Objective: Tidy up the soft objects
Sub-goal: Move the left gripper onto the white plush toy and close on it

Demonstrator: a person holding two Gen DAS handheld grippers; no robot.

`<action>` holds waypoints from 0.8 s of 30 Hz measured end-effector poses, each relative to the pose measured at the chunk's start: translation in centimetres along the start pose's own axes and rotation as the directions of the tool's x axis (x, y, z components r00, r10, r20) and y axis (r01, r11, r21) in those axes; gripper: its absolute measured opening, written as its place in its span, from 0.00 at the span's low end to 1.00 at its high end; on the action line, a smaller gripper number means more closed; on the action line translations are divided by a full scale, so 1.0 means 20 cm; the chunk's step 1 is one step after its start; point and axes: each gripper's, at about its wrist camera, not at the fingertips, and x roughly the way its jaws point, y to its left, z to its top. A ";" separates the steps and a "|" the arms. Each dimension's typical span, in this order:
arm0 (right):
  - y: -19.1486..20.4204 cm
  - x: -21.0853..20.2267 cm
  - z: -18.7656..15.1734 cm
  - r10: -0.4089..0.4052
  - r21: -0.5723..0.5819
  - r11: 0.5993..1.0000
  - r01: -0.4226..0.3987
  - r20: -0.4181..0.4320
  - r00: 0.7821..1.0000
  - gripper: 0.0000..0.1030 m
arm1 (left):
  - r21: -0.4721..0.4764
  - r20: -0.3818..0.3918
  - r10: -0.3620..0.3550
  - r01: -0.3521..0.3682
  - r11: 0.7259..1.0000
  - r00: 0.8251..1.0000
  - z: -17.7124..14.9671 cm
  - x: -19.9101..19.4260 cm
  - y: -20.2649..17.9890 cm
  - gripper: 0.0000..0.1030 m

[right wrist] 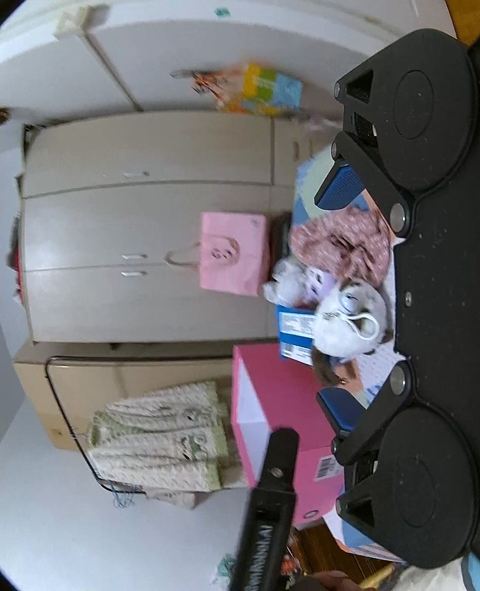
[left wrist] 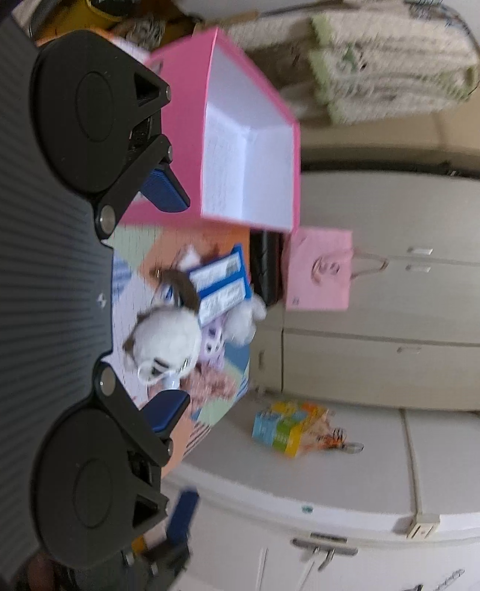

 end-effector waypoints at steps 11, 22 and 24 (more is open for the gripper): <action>0.00 0.29 -0.14 0.128 -0.044 0.990 -0.130 -0.060 0.990 0.99 | -0.038 -0.069 -0.202 0.199 0.979 0.977 -0.02 0.30 -0.06 1.00; -0.02 0.49 -0.17 0.185 -0.088 0.977 -0.194 -0.105 0.977 0.93 | -0.019 -0.147 -0.208 0.208 0.978 0.967 -0.03 0.52 -0.08 0.92; -0.03 0.52 -0.17 0.178 -0.088 0.978 -0.188 -0.110 0.978 0.93 | -0.021 -0.153 -0.210 0.209 0.978 0.966 -0.03 0.55 -0.08 0.92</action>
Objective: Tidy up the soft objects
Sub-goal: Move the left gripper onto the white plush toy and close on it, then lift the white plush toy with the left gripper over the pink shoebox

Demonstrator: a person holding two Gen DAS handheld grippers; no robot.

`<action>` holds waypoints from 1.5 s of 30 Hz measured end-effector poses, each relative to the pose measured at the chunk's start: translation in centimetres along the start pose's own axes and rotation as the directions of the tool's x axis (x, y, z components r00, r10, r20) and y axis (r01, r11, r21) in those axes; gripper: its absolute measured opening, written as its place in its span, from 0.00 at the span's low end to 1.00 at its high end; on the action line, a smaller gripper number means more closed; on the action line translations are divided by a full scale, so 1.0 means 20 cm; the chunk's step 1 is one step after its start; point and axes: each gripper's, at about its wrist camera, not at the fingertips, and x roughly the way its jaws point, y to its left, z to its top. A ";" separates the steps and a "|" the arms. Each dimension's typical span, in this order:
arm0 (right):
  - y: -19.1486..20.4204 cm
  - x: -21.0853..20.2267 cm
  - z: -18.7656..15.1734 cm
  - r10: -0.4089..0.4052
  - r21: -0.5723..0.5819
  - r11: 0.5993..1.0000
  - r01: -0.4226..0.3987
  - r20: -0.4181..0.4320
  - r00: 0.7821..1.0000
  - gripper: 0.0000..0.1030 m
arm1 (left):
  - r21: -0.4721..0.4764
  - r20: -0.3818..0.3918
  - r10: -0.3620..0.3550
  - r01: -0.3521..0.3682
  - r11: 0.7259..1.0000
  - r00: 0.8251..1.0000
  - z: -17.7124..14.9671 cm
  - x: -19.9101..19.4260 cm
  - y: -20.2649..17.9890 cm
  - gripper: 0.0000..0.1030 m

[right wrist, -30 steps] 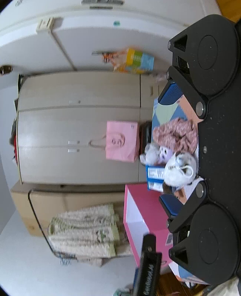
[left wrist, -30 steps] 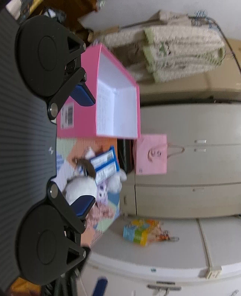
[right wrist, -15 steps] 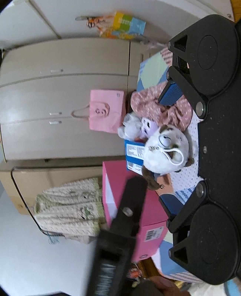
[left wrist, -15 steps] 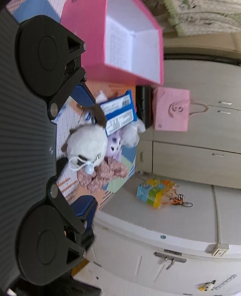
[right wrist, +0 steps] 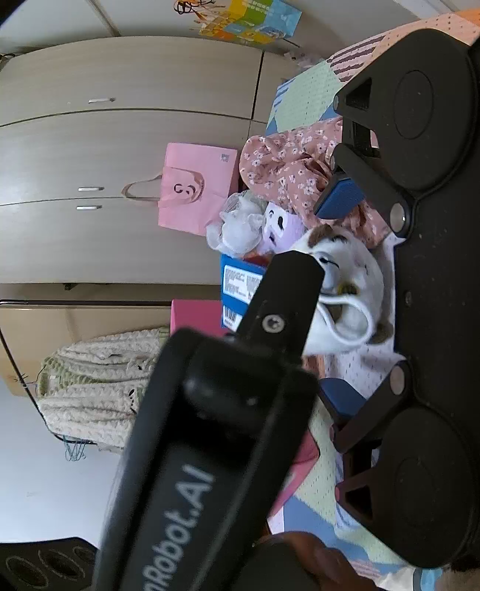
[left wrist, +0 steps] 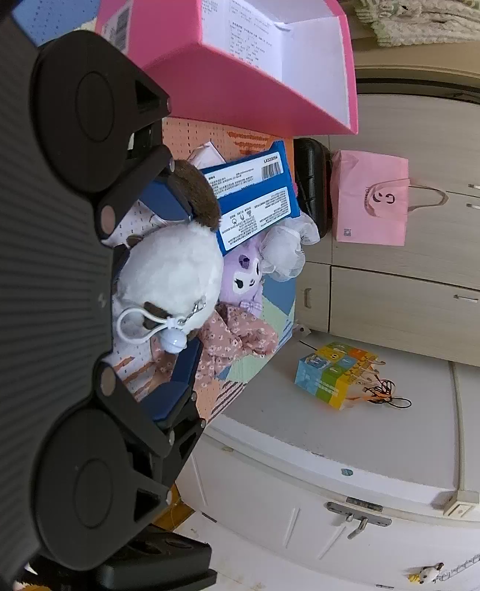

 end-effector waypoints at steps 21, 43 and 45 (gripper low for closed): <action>0.03 0.00 -0.01 -0.032 0.062 0.998 0.032 -0.011 0.999 0.71 | 0.016 -0.037 0.052 -0.051 0.999 0.998 -0.04 0.08 -0.04 0.72; 0.17 -0.16 0.14 0.031 0.114 0.993 -0.024 -0.060 0.998 0.71 | 0.050 -0.038 0.051 -0.049 0.998 0.998 -0.03 -0.29 -0.06 0.72; 0.20 -0.16 0.17 0.052 0.101 0.994 -0.045 -0.067 0.996 0.71 | 0.044 -0.051 0.062 -0.060 0.997 0.997 -0.03 -0.32 -0.05 0.72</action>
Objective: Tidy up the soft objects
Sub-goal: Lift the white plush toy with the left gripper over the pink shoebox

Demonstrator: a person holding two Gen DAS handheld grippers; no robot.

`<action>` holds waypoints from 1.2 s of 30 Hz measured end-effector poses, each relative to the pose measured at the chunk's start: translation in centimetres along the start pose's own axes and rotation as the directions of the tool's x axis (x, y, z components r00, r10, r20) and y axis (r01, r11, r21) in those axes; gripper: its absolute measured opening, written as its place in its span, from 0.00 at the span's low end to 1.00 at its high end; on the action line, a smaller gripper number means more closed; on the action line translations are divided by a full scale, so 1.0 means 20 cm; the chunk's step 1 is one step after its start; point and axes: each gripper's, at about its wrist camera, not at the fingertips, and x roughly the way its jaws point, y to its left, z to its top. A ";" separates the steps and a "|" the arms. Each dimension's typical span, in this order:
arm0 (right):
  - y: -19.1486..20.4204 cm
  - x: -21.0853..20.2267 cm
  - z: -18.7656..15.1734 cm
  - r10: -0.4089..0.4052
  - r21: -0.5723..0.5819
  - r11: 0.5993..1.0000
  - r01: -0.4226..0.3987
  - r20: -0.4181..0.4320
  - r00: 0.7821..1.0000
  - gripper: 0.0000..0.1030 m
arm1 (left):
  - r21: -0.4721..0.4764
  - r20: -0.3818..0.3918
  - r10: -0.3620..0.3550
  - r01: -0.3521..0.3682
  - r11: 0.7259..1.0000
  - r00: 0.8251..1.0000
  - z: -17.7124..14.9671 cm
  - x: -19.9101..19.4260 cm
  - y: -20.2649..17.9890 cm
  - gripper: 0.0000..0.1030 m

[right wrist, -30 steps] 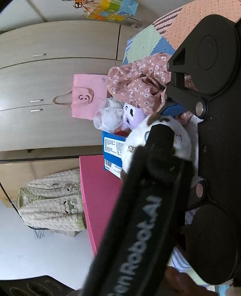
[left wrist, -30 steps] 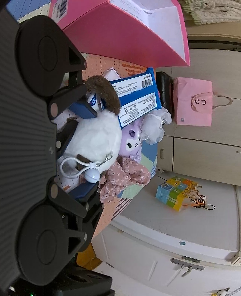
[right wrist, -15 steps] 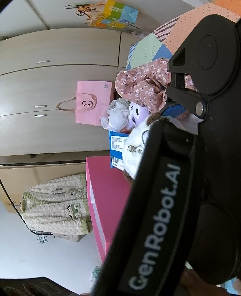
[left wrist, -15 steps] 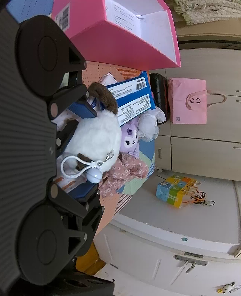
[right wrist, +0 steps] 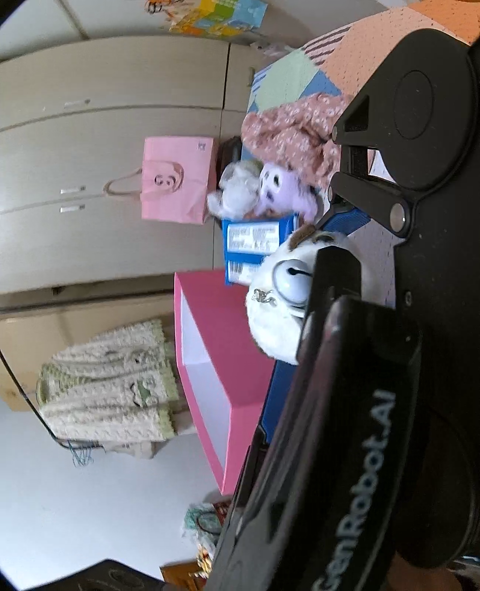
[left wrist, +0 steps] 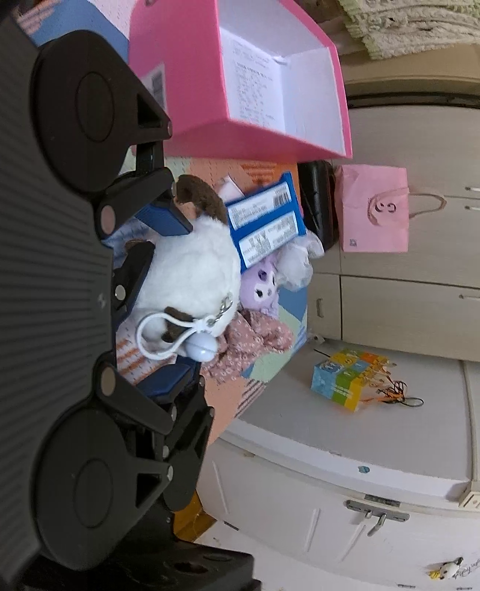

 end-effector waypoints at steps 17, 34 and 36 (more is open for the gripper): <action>0.29 -0.01 0.18 0.111 0.015 0.994 -0.110 -0.155 0.982 0.71 | -0.129 -0.050 -0.037 0.030 0.991 0.998 0.02 -0.29 0.26 0.72; 0.52 -0.01 0.46 0.152 -0.079 0.984 -0.162 -0.128 0.980 0.72 | -0.164 0.037 -0.063 0.068 0.984 0.997 0.17 -0.55 0.48 0.72; 0.53 0.02 0.49 0.158 -0.082 0.982 -0.168 -0.116 0.981 0.72 | -0.163 0.050 -0.057 0.064 0.985 0.997 0.20 -0.55 0.51 0.72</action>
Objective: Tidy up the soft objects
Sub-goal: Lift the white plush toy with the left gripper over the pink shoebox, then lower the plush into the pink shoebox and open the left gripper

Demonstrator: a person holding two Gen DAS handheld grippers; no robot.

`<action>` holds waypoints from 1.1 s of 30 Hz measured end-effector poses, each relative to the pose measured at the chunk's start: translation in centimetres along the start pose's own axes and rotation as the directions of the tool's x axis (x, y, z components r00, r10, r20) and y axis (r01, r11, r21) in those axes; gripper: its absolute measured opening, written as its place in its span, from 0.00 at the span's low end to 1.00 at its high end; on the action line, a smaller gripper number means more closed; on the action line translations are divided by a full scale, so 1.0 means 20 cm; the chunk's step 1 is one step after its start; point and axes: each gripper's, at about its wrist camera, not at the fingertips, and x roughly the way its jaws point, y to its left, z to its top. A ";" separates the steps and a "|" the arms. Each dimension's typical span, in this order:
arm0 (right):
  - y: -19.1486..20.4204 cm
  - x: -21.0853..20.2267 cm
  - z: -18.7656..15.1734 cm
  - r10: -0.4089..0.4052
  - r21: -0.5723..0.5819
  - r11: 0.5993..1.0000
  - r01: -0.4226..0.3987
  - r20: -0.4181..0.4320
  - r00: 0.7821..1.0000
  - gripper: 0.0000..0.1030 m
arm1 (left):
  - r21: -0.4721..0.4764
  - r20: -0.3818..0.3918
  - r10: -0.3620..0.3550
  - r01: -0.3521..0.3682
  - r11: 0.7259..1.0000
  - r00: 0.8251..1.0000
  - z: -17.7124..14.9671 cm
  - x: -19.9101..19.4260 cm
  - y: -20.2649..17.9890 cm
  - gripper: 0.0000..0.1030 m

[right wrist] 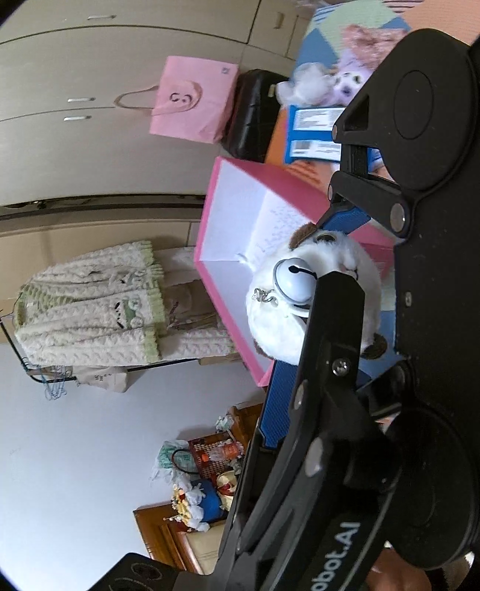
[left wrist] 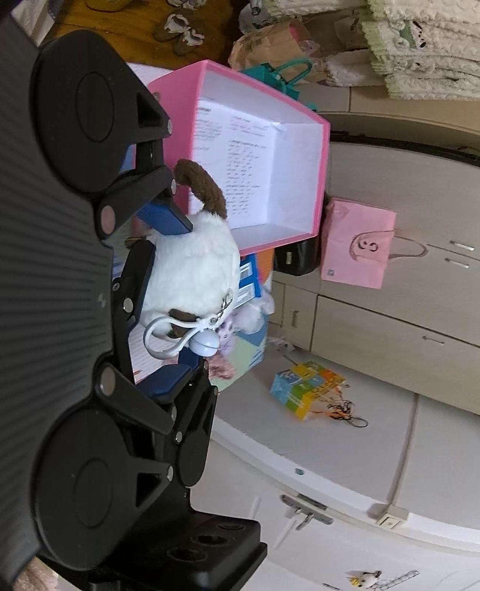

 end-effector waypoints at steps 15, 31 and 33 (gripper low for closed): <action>-0.20 0.32 0.21 0.013 -0.010 1.000 -0.012 0.034 0.999 0.71 | -0.021 -0.014 0.033 -0.033 0.999 0.999 0.27 0.31 0.24 0.73; -0.42 0.77 0.32 0.067 -0.079 0.994 -0.072 -0.055 0.996 0.71 | -0.041 -0.101 0.064 -0.069 0.997 0.993 0.46 0.73 0.52 0.73; -0.43 0.82 0.31 0.076 -0.082 0.993 -0.082 -0.071 0.995 0.71 | -0.054 -0.128 0.059 -0.067 0.996 0.990 0.47 0.77 0.56 0.73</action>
